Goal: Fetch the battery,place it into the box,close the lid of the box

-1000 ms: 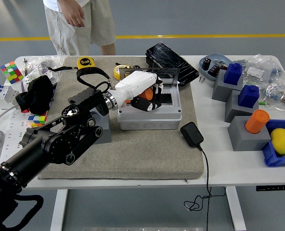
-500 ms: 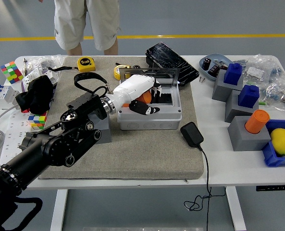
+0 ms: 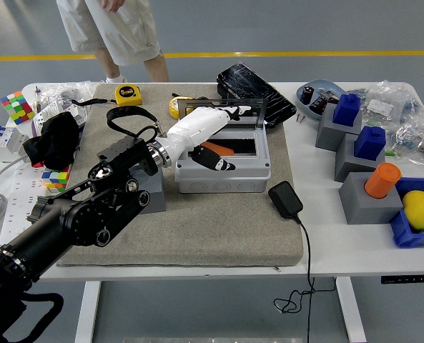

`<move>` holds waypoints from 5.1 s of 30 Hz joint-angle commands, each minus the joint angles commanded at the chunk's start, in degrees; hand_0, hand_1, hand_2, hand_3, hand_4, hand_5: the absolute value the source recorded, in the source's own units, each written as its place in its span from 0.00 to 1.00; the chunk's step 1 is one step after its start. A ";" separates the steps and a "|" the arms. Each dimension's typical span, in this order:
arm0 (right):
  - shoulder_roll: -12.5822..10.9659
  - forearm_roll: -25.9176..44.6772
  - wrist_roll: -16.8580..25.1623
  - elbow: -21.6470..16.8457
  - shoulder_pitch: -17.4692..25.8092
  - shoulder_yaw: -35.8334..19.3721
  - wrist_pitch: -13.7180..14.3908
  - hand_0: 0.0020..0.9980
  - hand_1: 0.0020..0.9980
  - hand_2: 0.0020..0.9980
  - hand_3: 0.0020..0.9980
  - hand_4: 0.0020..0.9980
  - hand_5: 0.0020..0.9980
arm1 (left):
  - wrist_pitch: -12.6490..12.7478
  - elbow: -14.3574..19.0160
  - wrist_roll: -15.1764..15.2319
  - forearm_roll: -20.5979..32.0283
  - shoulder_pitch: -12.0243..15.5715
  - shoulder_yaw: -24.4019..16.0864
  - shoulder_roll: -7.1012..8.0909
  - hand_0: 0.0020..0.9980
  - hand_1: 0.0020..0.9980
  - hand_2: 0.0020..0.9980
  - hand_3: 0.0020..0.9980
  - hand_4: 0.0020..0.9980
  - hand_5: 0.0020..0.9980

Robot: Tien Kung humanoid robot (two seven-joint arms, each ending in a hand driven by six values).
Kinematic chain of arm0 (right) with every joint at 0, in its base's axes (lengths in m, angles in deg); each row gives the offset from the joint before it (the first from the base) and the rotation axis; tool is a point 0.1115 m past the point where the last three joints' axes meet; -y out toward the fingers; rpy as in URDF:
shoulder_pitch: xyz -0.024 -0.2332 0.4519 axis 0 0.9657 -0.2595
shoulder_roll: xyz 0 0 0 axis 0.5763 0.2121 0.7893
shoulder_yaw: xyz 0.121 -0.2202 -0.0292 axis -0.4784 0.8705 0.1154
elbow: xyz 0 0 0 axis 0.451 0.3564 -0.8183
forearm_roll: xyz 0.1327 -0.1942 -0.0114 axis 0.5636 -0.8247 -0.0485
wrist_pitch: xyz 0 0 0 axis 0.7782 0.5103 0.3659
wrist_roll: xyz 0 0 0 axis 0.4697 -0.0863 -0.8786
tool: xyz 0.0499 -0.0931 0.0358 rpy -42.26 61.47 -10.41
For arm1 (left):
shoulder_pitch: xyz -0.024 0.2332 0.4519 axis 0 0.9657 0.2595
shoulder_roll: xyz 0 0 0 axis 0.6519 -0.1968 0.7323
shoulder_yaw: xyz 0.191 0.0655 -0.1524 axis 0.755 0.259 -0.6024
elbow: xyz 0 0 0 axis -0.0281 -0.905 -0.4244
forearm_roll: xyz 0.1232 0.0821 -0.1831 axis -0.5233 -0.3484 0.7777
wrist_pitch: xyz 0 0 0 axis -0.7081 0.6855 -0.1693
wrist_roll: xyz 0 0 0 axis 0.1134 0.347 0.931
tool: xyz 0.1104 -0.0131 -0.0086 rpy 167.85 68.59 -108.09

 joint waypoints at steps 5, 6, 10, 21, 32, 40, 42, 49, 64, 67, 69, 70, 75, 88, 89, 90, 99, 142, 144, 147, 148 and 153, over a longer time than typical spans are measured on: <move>0.05 -0.03 -0.07 0.00 0.08 -0.36 0.03 0.77 0.73 0.74 0.76 1.00 0.54 | 0.47 1.99 0.70 0.69 0.63 -0.72 0.00 0.64 0.73 0.83 0.90 1.00 0.12; 0.06 -0.05 -0.08 0.00 0.09 -0.43 0.04 0.77 0.73 0.74 0.76 1.00 0.54 | 0.68 2.54 1.01 0.78 0.78 -1.11 0.00 0.64 0.73 0.83 0.90 1.00 0.12; 0.09 0.02 -0.06 0.00 0.08 -0.38 0.02 0.77 0.73 0.74 0.76 1.00 0.54 | 1.18 3.85 1.58 0.45 1.17 -3.23 0.00 0.64 0.72 0.81 0.88 1.00 0.12; 0.15 0.37 -0.03 0.00 -0.02 -0.07 -0.02 0.77 0.73 0.74 0.76 1.00 0.54 | -0.57 2.49 -2.38 -2.02 0.78 -11.41 0.00 0.87 0.86 0.85 0.88 1.00 0.23; 0.03 0.82 0.22 0.00 0.13 0.12 -0.10 0.77 0.72 0.74 0.76 1.00 0.54 | -4.65 5.24 -9.21 -0.95 3.12 -10.24 0.00 0.85 0.84 0.85 0.87 1.00 0.29; -0.01 0.78 0.34 0.00 0.30 0.18 -0.16 0.77 0.73 0.74 0.76 1.00 0.54 | -8.09 10.98 -15.14 2.04 5.69 -7.26 0.00 0.82 0.82 0.84 0.88 1.00 0.30; -0.02 0.76 0.36 0.00 0.27 0.21 -0.18 0.77 0.73 0.74 0.76 1.00 0.54 | -8.51 12.19 -15.95 2.54 6.28 -6.72 0.00 0.82 0.82 0.84 0.88 1.00 0.30; -0.03 0.64 0.34 0.00 0.33 -0.02 -0.16 0.77 0.73 0.74 0.76 1.00 0.54 | -9.58 16.50 -18.38 4.14 8.73 -4.34 0.00 0.81 0.81 0.84 0.87 1.00 0.32; 0.02 1.17 0.77 0.00 0.42 0.42 -0.22 0.77 0.73 0.74 0.76 1.00 0.54 | -10.24 19.86 -18.54 6.83 12.33 -3.96 0.43 0.77 0.79 0.85 0.87 1.00 0.30; 0.05 1.14 0.78 0.00 0.43 0.24 -0.20 0.77 0.73 0.74 0.76 1.00 0.54 | -9.01 21.76 -16.26 8.69 13.35 -5.22 0.45 0.77 0.79 0.85 0.87 1.00 0.30; 0.02 1.09 0.74 0.00 0.43 0.13 -0.21 0.77 0.73 0.74 0.76 1.00 0.54 | -7.39 23.54 -13.51 11.75 14.62 -6.46 0.35 0.78 0.79 0.84 0.87 1.00 0.31; 0.00 1.07 0.72 0.00 0.42 0.08 -0.20 0.77 0.73 0.74 0.76 1.00 0.54 | -6.75 24.15 -12.46 13.05 15.12 -6.89 0.30 0.78 0.79 0.84 0.87 1.00 0.31; -0.03 0.18 0.16 0.00 0.24 -0.87 -0.18 0.77 0.73 0.74 0.76 1.00 0.54 | -3.27 27.32 -5.40 22.58 19.11 -9.90 0.00 0.71 0.77 0.79 0.82 1.00 0.31; -0.40 0.98 0.04 0.00 -0.58 0.10 0.37 0.77 0.72 0.74 0.76 1.00 0.54 | -4.10 29.11 -2.15 36.89 27.64 -19.30 0.00 0.67 0.73 0.76 0.80 1.00 0.31; -0.39 0.95 -0.01 0.00 -0.57 0.02 0.40 0.77 0.72 0.74 0.76 1.00 0.54 | -4.12 29.39 -2.18 37.03 28.10 -20.07 0.00 0.67 0.73 0.76 0.80 1.00 0.31; -0.40 0.86 -0.08 0.00 -0.54 -0.09 0.41 0.77 0.72 0.74 0.76 1.00 0.54 | -4.07 29.64 -2.14 37.11 28.50 -20.82 0.00 0.67 0.73 0.76 0.80 1.00 0.31; -1.03 1.00 -0.19 0.00 -0.55 -0.28 0.59 0.77 0.72 0.74 0.76 1.00 0.55 | -4.49 30.69 -2.77 37.91 30.28 -24.74 0.00 0.65 0.71 0.75 0.80 1.00 0.32; -1.75 2.39 0.50 0.00 -0.92 1.08 0.45 0.76 0.72 0.74 0.75 1.00 0.56 | -4.98 31.88 -3.30 38.13 31.67 -27.07 0.43 0.60 0.69 0.74 0.79 1.00 0.30; -1.67 2.27 0.47 0.00 -0.86 0.94 0.45 0.76 0.72 0.74 0.75 1.00 0.56 | -4.97 31.88 -3.32 38.12 31.83 -27.08 0.40 0.60 0.69 0.74 0.79 1.00 0.30; -1.58 2.27 0.49 0.00 -0.78 0.95 0.43 0.77 0.73 0.74 0.75 1.00 0.56 | -4.94 31.90 -3.33 38.15 32.06 -27.13 0.41 0.59 0.69 0.74 0.79 1.00 0.30; -1.57 2.27 0.50 0.00 -0.76 0.93 0.45 0.77 0.73 0.74 0.75 1.00 0.56 | -4.92 31.92 -3.31 38.16 32.13 -27.16 0.41 0.59 0.69 0.74 0.79 1.00 0.30; -1.60 2.36 0.52 0.00 -0.92 0.97 0.48 0.76 0.72 0.74 0.75 1.00 0.56 | -4.87 32.00 -3.29 38.14 32.03 -27.34 0.38 0.59 0.68 0.74 0.79 1.00 0.30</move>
